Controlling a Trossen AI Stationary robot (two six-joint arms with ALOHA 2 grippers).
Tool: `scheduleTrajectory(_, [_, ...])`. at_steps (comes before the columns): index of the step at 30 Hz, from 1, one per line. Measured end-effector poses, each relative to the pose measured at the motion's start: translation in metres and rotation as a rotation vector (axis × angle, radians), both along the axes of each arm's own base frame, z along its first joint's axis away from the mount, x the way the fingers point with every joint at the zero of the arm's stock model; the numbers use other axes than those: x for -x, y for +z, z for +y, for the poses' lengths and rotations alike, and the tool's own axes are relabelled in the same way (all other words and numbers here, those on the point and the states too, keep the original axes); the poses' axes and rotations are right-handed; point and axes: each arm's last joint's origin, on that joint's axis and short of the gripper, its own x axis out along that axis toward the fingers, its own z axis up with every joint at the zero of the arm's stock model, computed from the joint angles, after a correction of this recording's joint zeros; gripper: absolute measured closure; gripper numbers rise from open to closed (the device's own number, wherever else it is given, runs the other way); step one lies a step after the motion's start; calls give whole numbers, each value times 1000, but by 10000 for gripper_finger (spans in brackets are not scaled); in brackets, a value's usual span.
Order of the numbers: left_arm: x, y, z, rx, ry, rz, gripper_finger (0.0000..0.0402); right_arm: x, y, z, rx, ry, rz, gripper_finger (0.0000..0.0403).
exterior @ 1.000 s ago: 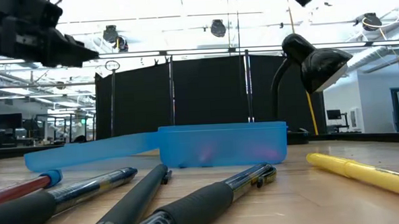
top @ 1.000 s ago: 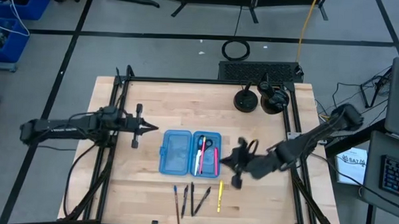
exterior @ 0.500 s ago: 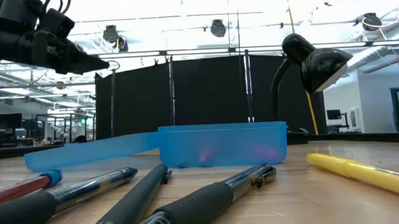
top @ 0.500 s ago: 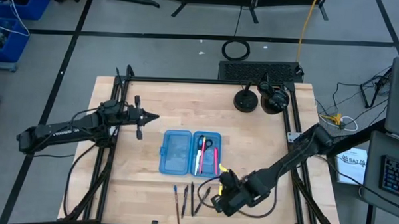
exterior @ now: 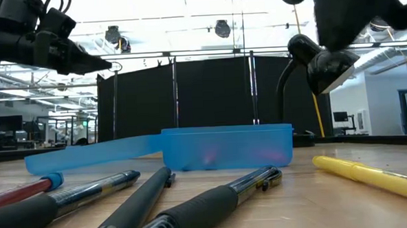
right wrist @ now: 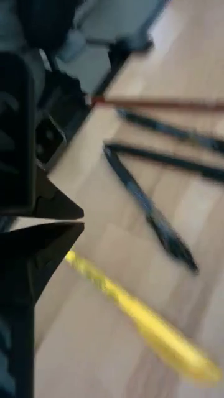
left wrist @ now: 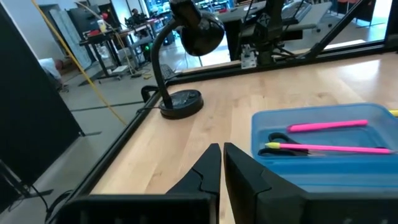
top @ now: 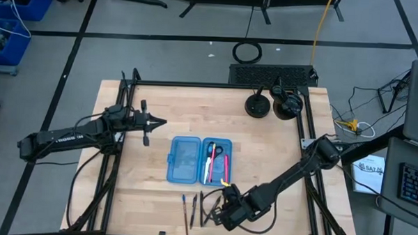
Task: Pick & place school supplies into a supply box
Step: Put the yellow pen into the blue supply box
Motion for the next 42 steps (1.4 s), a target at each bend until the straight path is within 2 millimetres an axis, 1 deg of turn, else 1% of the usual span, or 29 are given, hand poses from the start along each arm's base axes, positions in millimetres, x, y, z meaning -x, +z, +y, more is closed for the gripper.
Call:
scheduleTrajectory(6, [0,-1,0,11,2,8,376,-2,-3,-6,2,13,-16,309])
scheduleTrajectory(12, [-1,-2,0,28,4,19,376,4,-17,-8,-76,-71,85,224])
scheduleTrajectory(14, [-2,-4,1,33,4,30,376,7,-21,-9,-90,-106,114,204])
scheduleTrajectory(16, [-3,-5,1,35,5,41,376,9,-25,-10,-92,-115,134,194])
scheduleTrajectory(19, [-5,-7,2,35,18,52,376,11,-31,-13,-64,-132,135,193])
scheduleTrajectory(22, [-6,-8,4,34,37,60,376,12,-37,-17,-56,-138,153,201])
scheduleTrajectory(26, [-8,-9,5,36,39,67,376,7,-46,-20,-46,-144,157,207])
scheduleTrajectory(29, [-9,-10,5,37,38,75,376,-1,-61,-21,-53,-125,167,208])
scheduleTrajectory(31, [-10,-10,5,36,38,73,376,-7,-70,-20,-97,-105,177,208])
scheduleTrajectory(33, [-10,-9,5,35,38,71,376,-8,-79,-20,-116,-106,221,209])
scheduleTrajectory(37, [-10,-9,5,35,38,70,376,-4,-89,-16,-142,-95,295,209])
scheduleTrajectory(42, [-10,-9,5,36,37,70,376,15,-94,-12,-141,-96,483,223])
